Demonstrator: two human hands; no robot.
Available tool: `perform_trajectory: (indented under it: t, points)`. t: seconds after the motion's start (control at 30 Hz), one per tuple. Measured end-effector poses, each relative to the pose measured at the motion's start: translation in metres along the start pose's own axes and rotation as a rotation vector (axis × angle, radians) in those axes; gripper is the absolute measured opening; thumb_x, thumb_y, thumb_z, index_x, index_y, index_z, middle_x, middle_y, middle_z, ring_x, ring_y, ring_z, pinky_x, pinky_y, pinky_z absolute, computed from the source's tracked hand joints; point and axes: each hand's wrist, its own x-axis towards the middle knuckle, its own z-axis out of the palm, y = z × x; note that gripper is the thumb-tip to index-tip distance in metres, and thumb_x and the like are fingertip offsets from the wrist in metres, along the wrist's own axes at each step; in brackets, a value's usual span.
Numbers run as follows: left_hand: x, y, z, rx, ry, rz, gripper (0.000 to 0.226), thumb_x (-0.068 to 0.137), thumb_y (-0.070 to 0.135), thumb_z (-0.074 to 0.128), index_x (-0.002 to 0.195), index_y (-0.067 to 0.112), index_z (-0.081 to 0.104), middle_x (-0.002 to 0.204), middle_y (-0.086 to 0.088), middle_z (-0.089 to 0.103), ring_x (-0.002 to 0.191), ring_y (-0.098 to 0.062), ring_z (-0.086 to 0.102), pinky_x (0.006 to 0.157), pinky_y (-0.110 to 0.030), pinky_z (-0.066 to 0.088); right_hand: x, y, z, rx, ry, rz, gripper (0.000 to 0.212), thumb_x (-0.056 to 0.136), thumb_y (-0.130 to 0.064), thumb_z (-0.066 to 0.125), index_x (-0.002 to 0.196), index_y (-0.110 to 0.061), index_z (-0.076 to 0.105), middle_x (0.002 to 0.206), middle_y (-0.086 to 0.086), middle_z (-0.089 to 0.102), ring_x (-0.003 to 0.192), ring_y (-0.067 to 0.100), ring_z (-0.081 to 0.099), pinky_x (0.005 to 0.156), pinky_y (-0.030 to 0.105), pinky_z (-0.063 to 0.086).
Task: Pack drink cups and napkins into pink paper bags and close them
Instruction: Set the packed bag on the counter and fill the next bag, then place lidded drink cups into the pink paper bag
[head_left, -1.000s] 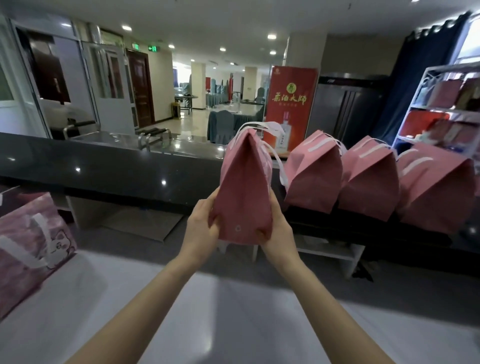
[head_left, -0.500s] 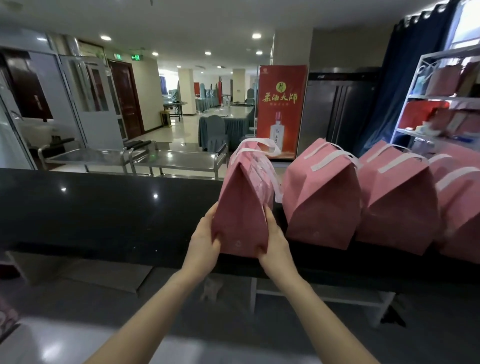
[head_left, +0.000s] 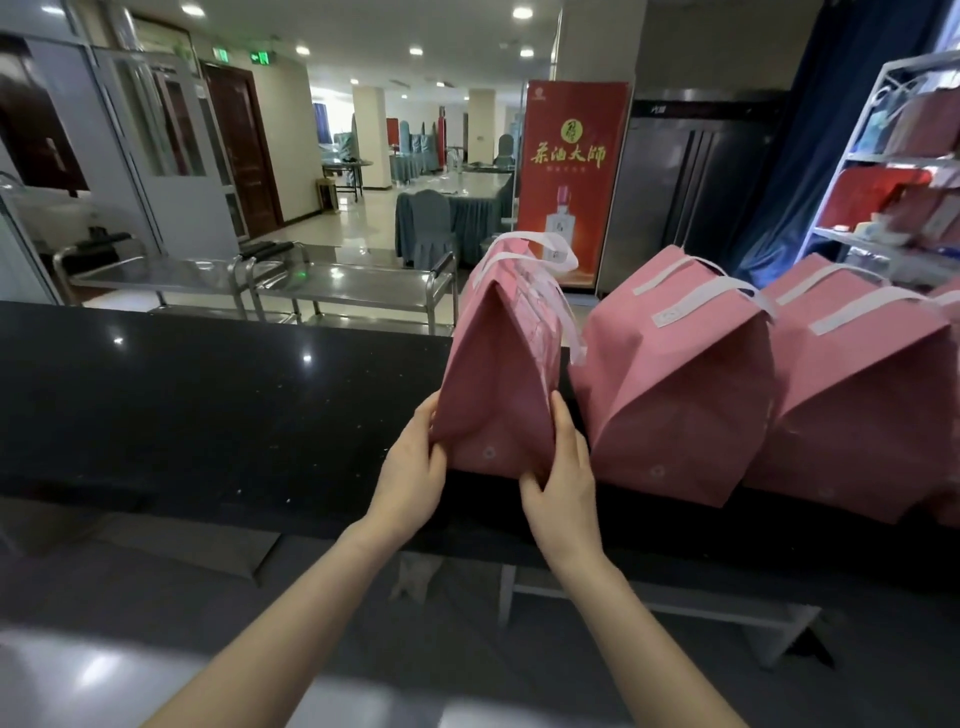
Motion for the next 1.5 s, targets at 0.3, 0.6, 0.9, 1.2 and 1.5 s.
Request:
perform_trajectory:
  t: [0.3,0.6,0.9,1.2,1.5]
  points:
    - [-0.072,-0.024,-0.096,0.235,0.178,-0.071,0.037,0.086,0.006,0.061,0.115,0.03,0.062,0.102,0.013,0.065,0.097,-0.002,0.061,0.087,-0.035,0.054,-0.047,-0.071,0.019,-0.164,-0.122,-0.572,0.061,0.081,0.002,0.062,0.139,-0.013,0.048,0.138,0.006,0.049,0.127,0.021,0.047,0.108,0.034,0.039]
    - [-0.219,-0.053,-0.303,0.609,0.515,-0.363,0.022,0.083,0.007,0.064,0.098,0.021,0.07,0.094,0.006,0.07,0.09,-0.016,0.065,0.082,-0.03,0.052,-0.084,-0.174,0.169,-0.301,-0.724,-0.931,0.047,0.08,-0.003,0.061,0.126,-0.014,0.062,0.13,0.006,0.058,0.119,0.029,0.055,0.095,0.037,0.045]
    - [-0.295,-0.089,-0.447,0.801,0.695,-0.513,0.03,0.077,0.017,0.073,0.106,0.02,0.068,0.107,0.0,0.064,0.105,-0.023,0.054,0.091,-0.039,0.045,-0.149,-0.286,0.305,-0.26,-0.842,-1.106,0.053,0.086,-0.02,0.065,0.137,-0.023,0.05,0.14,-0.002,0.05,0.129,0.021,0.045,0.108,0.034,0.035]
    - [-0.281,-0.151,-0.53,0.807,0.339,-0.303,0.054,0.076,0.04,0.073,0.125,0.02,0.061,0.129,0.002,0.06,0.135,-0.018,0.042,0.112,-0.036,0.031,-0.158,-0.369,0.416,-0.525,-0.815,-1.199,0.065,0.086,-0.017,0.059,0.145,-0.028,0.035,0.147,-0.005,0.037,0.136,0.017,0.034,0.111,0.03,0.022]
    - [-0.269,-0.166,-0.538,0.794,0.223,-0.119,0.009,0.076,0.019,0.072,0.079,0.011,0.069,0.075,-0.002,0.065,0.076,-0.023,0.057,0.067,-0.038,0.051,-0.158,-0.384,0.453,-0.735,-0.936,-1.298,0.019,0.084,-0.008,0.051,0.101,-0.014,0.055,0.097,0.003,0.06,0.097,0.025,0.054,0.086,0.035,0.04]
